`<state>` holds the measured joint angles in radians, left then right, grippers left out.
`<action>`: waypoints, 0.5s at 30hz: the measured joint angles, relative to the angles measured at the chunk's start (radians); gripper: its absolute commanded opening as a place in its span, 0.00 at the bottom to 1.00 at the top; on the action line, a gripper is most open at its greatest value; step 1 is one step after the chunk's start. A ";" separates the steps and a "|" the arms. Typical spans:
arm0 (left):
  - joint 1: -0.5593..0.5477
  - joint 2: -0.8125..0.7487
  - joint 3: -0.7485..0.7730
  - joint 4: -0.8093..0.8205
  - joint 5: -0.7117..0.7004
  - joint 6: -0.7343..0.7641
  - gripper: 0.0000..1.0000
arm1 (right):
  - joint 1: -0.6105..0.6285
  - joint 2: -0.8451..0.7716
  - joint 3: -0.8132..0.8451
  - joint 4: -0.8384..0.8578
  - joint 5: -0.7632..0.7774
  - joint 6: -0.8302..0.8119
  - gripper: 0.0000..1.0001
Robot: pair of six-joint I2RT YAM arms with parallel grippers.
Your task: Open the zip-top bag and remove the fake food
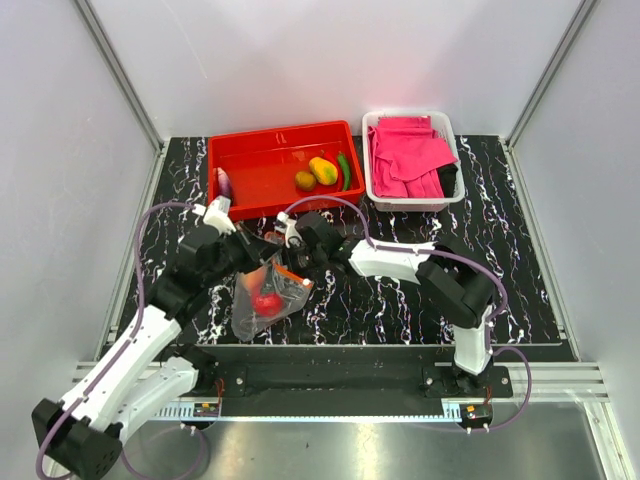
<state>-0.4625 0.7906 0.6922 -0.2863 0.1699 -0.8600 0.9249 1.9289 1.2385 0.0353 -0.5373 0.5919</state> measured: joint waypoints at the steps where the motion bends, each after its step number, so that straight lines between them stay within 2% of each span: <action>1: -0.001 -0.028 -0.008 -0.016 -0.008 0.003 0.00 | 0.000 0.006 0.002 0.003 -0.002 0.001 0.88; 6: -0.002 -0.126 -0.087 -0.035 -0.026 -0.002 0.00 | 0.000 0.045 0.011 0.023 -0.005 0.010 0.94; 15: -0.006 -0.134 -0.173 -0.004 -0.020 -0.043 0.00 | 0.017 0.103 0.018 0.039 -0.006 0.035 0.96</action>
<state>-0.4690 0.6571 0.5194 -0.2901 0.1497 -0.9028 0.9417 2.0315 1.2568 0.0738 -0.5438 0.6270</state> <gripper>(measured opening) 0.009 0.950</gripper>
